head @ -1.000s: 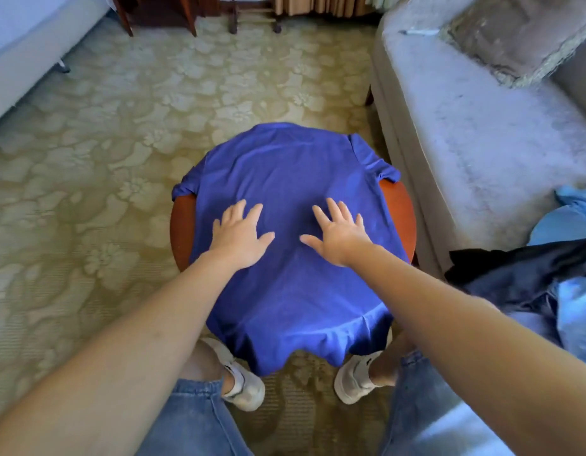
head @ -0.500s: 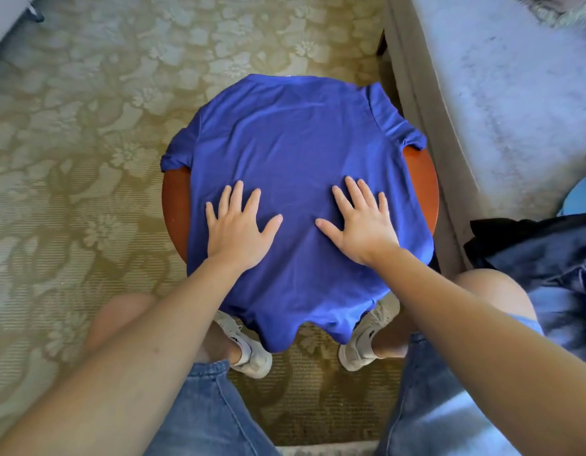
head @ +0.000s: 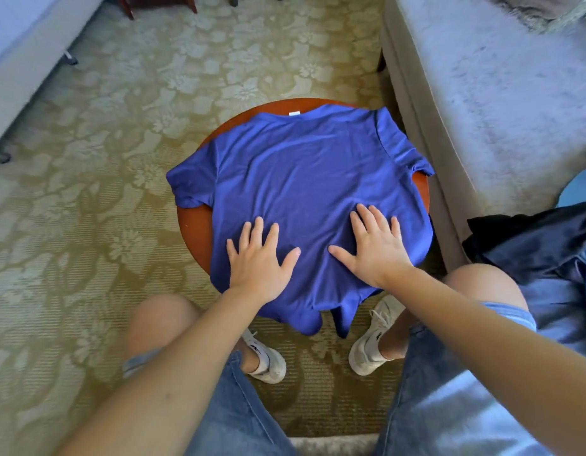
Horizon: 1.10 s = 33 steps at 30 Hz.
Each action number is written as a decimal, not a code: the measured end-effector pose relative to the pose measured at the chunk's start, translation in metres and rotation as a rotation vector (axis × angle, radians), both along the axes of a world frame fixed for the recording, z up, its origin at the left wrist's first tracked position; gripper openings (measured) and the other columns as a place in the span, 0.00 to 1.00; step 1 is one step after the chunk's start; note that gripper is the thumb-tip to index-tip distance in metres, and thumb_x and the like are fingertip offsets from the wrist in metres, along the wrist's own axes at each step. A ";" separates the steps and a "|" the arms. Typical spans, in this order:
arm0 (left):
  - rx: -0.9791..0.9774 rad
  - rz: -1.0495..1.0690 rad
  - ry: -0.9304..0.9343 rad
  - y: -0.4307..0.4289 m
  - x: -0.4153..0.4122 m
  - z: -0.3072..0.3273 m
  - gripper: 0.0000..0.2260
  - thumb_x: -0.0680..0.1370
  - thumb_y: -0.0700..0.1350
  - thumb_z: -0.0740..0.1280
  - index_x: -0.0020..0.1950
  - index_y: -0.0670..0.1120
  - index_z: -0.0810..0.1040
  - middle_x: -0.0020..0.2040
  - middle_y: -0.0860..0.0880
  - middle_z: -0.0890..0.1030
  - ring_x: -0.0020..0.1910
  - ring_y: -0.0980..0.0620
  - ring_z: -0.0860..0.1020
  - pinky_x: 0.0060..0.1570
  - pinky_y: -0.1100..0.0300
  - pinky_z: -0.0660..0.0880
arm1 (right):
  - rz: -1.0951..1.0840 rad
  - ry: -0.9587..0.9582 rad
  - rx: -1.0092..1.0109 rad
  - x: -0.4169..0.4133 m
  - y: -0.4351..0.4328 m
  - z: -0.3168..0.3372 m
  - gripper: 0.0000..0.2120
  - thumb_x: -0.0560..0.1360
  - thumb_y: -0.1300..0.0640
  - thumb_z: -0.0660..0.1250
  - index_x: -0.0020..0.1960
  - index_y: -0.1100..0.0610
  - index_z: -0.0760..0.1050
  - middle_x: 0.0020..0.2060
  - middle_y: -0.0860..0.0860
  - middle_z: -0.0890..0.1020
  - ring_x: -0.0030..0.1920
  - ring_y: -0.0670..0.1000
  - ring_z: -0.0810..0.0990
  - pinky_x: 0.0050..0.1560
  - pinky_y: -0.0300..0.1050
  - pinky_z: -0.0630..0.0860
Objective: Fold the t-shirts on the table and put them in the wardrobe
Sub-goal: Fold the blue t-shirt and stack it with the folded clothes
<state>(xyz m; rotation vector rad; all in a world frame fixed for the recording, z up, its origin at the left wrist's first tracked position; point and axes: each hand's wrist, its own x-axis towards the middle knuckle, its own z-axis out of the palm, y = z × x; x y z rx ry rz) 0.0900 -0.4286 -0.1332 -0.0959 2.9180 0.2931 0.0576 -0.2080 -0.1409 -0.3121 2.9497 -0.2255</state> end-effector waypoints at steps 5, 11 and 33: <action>0.088 0.039 0.146 -0.025 -0.022 0.016 0.23 0.81 0.58 0.59 0.72 0.48 0.70 0.70 0.47 0.70 0.69 0.43 0.66 0.65 0.50 0.64 | -0.030 -0.001 0.022 -0.023 -0.025 0.027 0.32 0.78 0.35 0.55 0.71 0.58 0.67 0.68 0.57 0.67 0.69 0.60 0.64 0.71 0.59 0.59; 0.096 0.236 0.255 -0.073 -0.052 0.009 0.26 0.79 0.54 0.64 0.75 0.47 0.66 0.77 0.41 0.58 0.76 0.41 0.56 0.73 0.48 0.55 | 0.065 -0.097 -0.090 -0.056 -0.095 0.039 0.35 0.80 0.36 0.52 0.79 0.55 0.49 0.79 0.56 0.47 0.78 0.57 0.45 0.76 0.61 0.48; 1.045 0.751 0.157 -0.177 -0.127 -0.014 0.42 0.75 0.45 0.73 0.80 0.56 0.48 0.78 0.51 0.60 0.74 0.48 0.66 0.68 0.49 0.69 | 0.117 0.011 -0.021 -0.087 -0.155 -0.006 0.32 0.80 0.35 0.46 0.79 0.49 0.50 0.79 0.48 0.47 0.79 0.51 0.41 0.77 0.57 0.40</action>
